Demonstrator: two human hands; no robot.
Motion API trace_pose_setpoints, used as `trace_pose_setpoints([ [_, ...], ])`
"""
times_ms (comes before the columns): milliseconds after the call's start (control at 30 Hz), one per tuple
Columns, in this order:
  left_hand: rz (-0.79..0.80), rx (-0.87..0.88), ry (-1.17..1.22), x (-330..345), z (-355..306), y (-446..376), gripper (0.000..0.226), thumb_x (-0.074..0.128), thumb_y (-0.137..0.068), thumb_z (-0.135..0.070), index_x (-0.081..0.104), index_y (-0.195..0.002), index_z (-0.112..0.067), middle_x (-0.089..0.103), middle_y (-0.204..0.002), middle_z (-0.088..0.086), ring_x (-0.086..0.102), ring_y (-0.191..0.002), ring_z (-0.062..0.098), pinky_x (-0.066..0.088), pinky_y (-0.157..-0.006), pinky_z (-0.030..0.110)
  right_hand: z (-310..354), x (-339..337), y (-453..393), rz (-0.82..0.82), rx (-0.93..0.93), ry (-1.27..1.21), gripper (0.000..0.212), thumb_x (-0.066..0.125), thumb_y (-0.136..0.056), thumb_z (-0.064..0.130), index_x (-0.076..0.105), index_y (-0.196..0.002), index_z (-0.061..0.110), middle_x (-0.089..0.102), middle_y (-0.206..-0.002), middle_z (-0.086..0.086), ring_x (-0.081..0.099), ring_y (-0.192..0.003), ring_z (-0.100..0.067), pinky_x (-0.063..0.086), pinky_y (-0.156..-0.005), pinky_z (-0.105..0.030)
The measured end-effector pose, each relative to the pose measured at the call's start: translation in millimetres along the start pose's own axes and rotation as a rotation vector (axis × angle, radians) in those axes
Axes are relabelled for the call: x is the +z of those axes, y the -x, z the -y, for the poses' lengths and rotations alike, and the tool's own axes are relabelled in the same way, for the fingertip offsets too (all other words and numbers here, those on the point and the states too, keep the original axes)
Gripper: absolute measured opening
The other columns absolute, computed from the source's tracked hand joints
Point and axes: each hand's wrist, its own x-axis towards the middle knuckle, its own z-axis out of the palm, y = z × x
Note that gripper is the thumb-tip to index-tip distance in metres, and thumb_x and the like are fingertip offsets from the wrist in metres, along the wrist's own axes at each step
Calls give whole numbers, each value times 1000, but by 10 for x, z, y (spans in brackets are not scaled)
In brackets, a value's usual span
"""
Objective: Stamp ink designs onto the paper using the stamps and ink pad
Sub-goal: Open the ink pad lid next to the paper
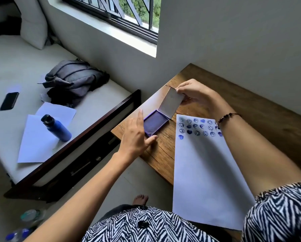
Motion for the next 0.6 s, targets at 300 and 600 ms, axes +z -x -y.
trace_pose_setpoints([
  [300, -73, 114, 24, -49, -302, -127, 92, 67, -75, -40, 16, -139, 2, 36, -143, 24, 37, -127, 35, 27, -109, 38, -339, 5, 24, -231, -5, 121, 17, 57, -78, 6, 67, -89, 13, 64, -91, -8, 60, -94, -25, 54, -88, -42],
  [600, -3, 227, 239, 197, -730, -185, 77, 69, -75, -28, 29, -135, 1, 51, -128, 24, 46, -116, 36, 31, -99, 33, -731, -286, 924, -617, -52, 257, 22, 51, -82, -2, 67, -96, 2, 67, -95, -13, 59, -87, -21, 47, -77, -27],
])
